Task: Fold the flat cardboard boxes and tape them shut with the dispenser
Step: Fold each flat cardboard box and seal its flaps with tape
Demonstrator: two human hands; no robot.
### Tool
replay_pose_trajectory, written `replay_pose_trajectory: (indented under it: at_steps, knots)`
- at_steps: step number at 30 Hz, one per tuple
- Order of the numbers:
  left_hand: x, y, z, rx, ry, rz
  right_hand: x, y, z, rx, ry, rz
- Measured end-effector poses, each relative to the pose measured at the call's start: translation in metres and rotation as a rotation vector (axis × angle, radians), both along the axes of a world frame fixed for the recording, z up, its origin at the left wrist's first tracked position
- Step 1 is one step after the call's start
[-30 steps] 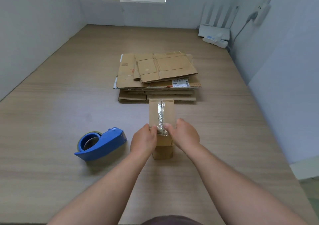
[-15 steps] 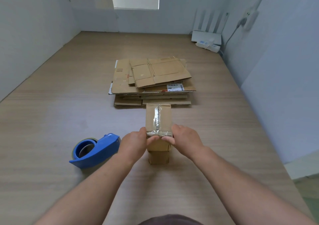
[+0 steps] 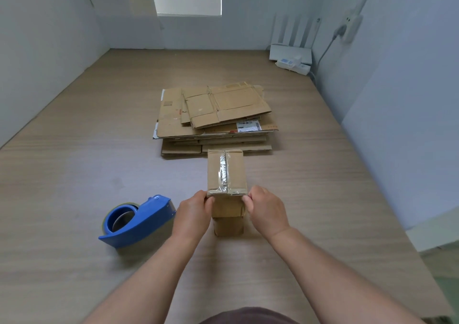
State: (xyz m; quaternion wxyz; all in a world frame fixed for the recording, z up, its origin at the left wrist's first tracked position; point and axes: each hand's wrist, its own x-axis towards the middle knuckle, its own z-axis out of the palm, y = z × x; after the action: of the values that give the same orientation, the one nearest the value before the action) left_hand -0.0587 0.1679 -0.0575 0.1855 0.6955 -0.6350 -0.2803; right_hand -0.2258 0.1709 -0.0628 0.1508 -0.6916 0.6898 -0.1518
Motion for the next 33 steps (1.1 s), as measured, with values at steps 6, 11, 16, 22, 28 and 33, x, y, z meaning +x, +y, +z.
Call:
replay_pose_trajectory:
  at_steps: [6, 11, 16, 22, 28, 33]
  knots:
    - [0.002, 0.004, -0.005, -0.043, -0.045, -0.031, -0.003, 0.000, 0.009, 0.113, -0.135, -0.024]
    - [0.018, 0.003, 0.002, 0.163, 0.180, -0.143, -0.019, -0.006, 0.019, 0.250, -0.247, 0.077]
    - [0.024, -0.004, 0.005, 0.175, 0.146, -0.103, -0.021, -0.014, 0.022, 0.254, -0.189, 0.135]
    - [0.024, -0.010, 0.006, 0.136, 0.042, -0.090, -0.019, -0.017, 0.024, 0.295, -0.153, 0.181]
    - [0.026, -0.017, 0.007, 0.137, 0.032, -0.112, -0.026, -0.029, 0.033, 0.393, -0.126, 0.260]
    - [0.020, -0.020, 0.008, 0.141, 0.006, -0.067, -0.020, -0.026, 0.026, 0.249, 0.053, 0.307]
